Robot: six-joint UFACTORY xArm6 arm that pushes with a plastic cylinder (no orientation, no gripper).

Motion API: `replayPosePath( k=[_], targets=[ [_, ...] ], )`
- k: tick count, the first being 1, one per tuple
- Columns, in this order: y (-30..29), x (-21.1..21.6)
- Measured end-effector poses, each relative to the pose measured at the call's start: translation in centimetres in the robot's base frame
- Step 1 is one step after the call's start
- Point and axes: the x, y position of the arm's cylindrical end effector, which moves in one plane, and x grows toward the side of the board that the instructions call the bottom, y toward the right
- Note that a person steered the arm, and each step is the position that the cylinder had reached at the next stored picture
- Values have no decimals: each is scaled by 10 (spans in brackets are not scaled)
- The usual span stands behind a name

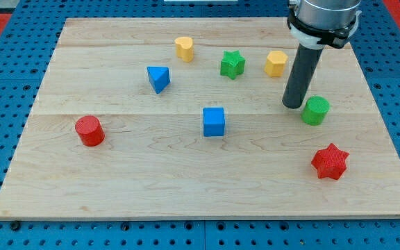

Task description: Push the yellow hexagon towards the green circle

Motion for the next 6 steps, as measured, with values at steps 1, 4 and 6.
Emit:
replayPosePath(
  k=[1, 4, 6],
  targets=[
    [-57, -45],
    [6, -82],
    [14, -111]
  ],
)
